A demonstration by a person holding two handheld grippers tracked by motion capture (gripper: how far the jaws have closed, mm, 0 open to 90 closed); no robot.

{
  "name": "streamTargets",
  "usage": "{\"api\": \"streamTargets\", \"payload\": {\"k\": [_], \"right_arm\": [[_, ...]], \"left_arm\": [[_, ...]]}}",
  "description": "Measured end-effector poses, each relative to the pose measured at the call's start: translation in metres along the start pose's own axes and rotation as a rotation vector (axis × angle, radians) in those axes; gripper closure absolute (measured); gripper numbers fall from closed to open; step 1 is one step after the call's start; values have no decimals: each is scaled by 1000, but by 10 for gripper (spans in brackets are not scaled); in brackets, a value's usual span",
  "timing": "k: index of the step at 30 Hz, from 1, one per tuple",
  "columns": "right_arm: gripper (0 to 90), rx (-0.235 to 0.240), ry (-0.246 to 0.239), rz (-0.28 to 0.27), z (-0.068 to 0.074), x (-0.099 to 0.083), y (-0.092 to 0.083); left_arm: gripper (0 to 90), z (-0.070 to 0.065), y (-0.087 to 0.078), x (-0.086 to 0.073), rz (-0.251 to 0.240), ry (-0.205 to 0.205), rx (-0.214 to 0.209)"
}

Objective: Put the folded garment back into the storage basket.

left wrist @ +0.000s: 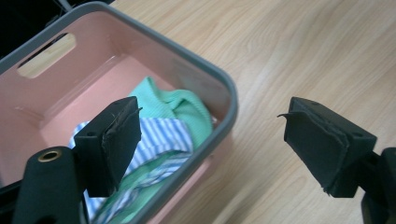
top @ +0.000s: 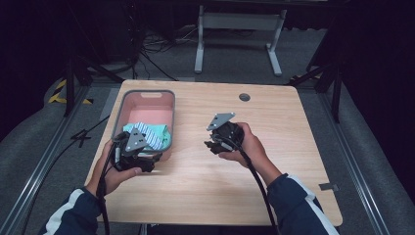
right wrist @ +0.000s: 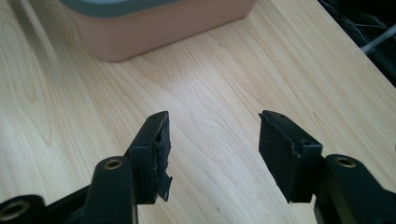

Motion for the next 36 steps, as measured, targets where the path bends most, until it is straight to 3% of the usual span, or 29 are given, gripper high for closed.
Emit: {"api": "streamTargets", "payload": {"k": [12, 15, 23, 30, 34, 36], "right_arm": [[408, -25, 28, -2, -6, -52, -14], [403, -24, 34, 2, -5, -64, -17], [385, -18, 47, 9, -1, -95, -22], [367, -22, 50, 18, 3, -117, -25], [363, -26, 73, 19, 2, -133, -27], [362, -32, 83, 23, 1, -141, -28]], "left_arm": [[192, -39, 11, 0, -18, 50, -81], [190, -52, 16, -4, -6, 96, -86], [187, -84, 27, -15, 22, 165, -163], [186, -97, 36, -23, 42, 185, -206], [185, -101, 43, -30, 63, 223, -202], [184, -102, 46, -34, 67, 223, -208]]}}
Point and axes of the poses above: each handheld gripper's, and its own axes: y roughly forward along the jaws, x roughly out of its top, z roughly to its left, the point moved 10 cm from there along y, roughly forward along the jaws, and after that the axes turned 8 degrees about x, right-handed, at the moved point
